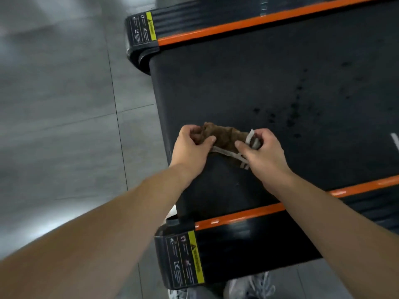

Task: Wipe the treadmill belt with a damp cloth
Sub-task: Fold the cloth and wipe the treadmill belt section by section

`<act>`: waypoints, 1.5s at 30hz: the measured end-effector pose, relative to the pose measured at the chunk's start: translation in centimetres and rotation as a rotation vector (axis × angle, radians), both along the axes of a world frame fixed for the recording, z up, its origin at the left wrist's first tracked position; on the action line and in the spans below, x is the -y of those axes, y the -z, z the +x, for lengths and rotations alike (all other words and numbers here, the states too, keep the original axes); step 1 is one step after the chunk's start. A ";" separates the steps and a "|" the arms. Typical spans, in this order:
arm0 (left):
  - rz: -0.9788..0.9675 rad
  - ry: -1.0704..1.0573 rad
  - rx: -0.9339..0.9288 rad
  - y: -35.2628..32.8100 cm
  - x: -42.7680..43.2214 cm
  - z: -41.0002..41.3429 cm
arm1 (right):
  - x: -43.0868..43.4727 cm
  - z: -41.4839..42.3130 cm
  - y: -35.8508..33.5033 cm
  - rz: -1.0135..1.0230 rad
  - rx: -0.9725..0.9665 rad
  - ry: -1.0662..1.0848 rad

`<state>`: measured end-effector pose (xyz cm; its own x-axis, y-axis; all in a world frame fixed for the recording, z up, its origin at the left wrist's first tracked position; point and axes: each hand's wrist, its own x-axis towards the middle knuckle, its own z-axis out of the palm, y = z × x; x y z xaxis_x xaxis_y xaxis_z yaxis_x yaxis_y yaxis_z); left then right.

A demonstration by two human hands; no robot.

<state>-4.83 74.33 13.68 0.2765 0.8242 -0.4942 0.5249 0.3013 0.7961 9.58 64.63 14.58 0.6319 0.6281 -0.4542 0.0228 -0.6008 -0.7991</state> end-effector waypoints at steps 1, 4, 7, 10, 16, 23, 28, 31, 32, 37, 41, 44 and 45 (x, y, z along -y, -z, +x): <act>-0.022 -0.044 -0.001 0.7 -0.8 0.2 | -0.9 0.4 0.4 -0.014 0.012 -0.032; -0.056 -0.171 -0.011 2.4 -3.1 0.8 | -4.0 1.7 1.8 0.008 0.061 -0.186; -0.043 -0.236 -0.031 3.1 -4.8 1.0 | -6.5 2.4 3.0 0.068 0.089 -0.380; -0.035 -0.280 -0.049 3.4 -6.1 1.4 | -9.0 3.6 4.1 0.065 0.162 -0.557; -0.011 -0.274 -0.023 5.4 -10.0 2.7 | -14.3 5.3 5.7 0.084 0.267 -0.590; 0.200 -0.201 -0.019 6.2 -17.2 3.9 | -21.1 5.7 7.2 0.185 0.355 -0.477; 0.334 -0.039 -0.039 7.1 -19.9 3.5 | -23.5 5.2 8.4 0.060 0.575 -0.543; 0.409 0.099 -0.206 8.0 -19.5 2.8 | -23.9 4.8 8.3 0.043 0.813 -0.738; 0.405 0.128 -0.252 8.3 -19.2 2.6 | -24.2 4.7 8.4 0.064 0.849 -0.854; 0.392 0.242 -0.269 10.0 -17.7 1.7 | -25.6 4.4 10.3 0.039 0.966 -1.240; 0.416 0.218 -0.246 11.3 -16.6 1.5 | -26.3 4.4 11.7 0.066 1.011 -1.237; 0.412 0.224 -0.267 11.7 -15.9 1.5 | -27.9 4.9 12.2 0.077 1.054 -1.155; 0.414 0.232 -0.279 11.8 -15.8 1.4 | -28.7 4.9 12.3 0.078 1.061 -1.101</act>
